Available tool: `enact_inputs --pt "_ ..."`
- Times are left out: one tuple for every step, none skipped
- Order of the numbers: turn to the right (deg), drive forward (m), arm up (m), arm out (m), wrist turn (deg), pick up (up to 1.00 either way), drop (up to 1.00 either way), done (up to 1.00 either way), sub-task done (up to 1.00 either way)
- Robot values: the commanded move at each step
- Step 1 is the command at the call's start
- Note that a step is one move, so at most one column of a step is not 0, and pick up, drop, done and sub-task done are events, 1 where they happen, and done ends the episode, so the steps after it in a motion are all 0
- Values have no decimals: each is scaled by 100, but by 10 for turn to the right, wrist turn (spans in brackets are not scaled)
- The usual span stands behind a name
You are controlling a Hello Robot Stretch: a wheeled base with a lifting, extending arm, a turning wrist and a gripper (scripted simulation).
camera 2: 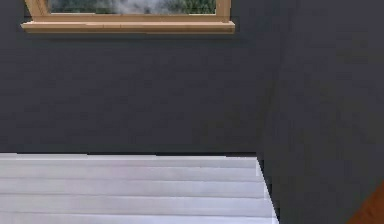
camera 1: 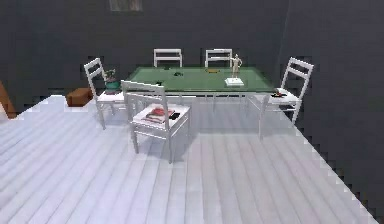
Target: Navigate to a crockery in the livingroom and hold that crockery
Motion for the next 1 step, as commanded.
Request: enact_inputs --pt "0 10 0 0 0 0 0 0 0"
